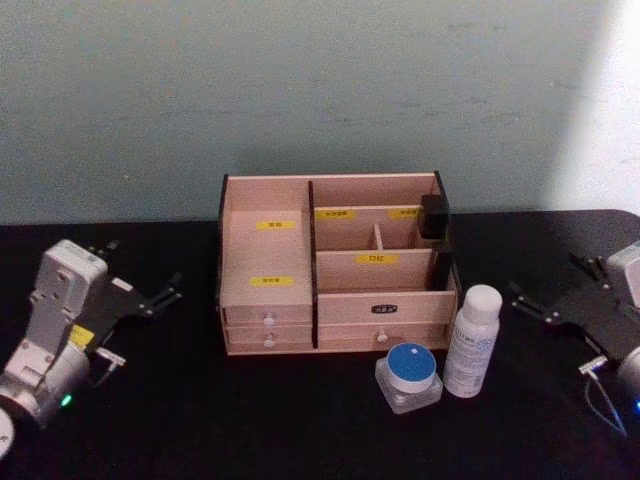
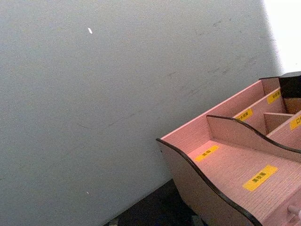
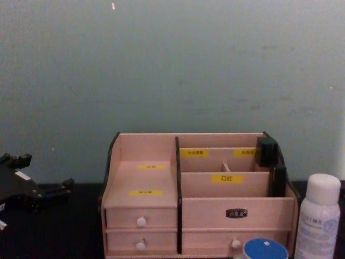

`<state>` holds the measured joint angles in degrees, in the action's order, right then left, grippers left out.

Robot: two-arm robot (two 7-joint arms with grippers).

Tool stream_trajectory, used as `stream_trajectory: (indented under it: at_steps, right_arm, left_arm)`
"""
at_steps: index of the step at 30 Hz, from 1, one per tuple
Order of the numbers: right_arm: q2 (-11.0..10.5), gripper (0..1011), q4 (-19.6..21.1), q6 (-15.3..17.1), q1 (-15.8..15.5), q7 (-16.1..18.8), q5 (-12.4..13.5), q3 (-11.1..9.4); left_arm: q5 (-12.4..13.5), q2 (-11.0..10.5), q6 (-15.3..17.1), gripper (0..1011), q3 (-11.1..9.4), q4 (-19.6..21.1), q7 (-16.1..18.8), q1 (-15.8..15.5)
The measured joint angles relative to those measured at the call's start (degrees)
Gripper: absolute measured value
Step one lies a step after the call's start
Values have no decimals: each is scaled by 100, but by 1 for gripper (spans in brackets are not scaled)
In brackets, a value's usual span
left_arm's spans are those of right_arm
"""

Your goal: Pick up the facial cleanser and watermelon frost from the table and place them into the tiered storage box.

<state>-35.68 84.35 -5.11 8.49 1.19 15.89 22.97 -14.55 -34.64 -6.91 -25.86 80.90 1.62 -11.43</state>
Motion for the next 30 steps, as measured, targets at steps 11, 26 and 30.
stream_trajectory:
  at_steps: [11, 26, 30]
  right_arm:
    - [-439, 1003, 828, 777, -649, 440, 481, -404]
    - [-1036, 1003, 1542, 1536, -1264, 1549, 1149, -809]
    - [-1099, 1003, 1605, 1672, -1305, 1832, 1282, -855]
  left_arm:
    - [0, 0, 0, 1001, 0, 0, 0, 0]
    - [0, 0, 0, 1001, 0, 0, 0, 0]
    - [0, 0, 0, 1001, 0, 0, 0, 0]
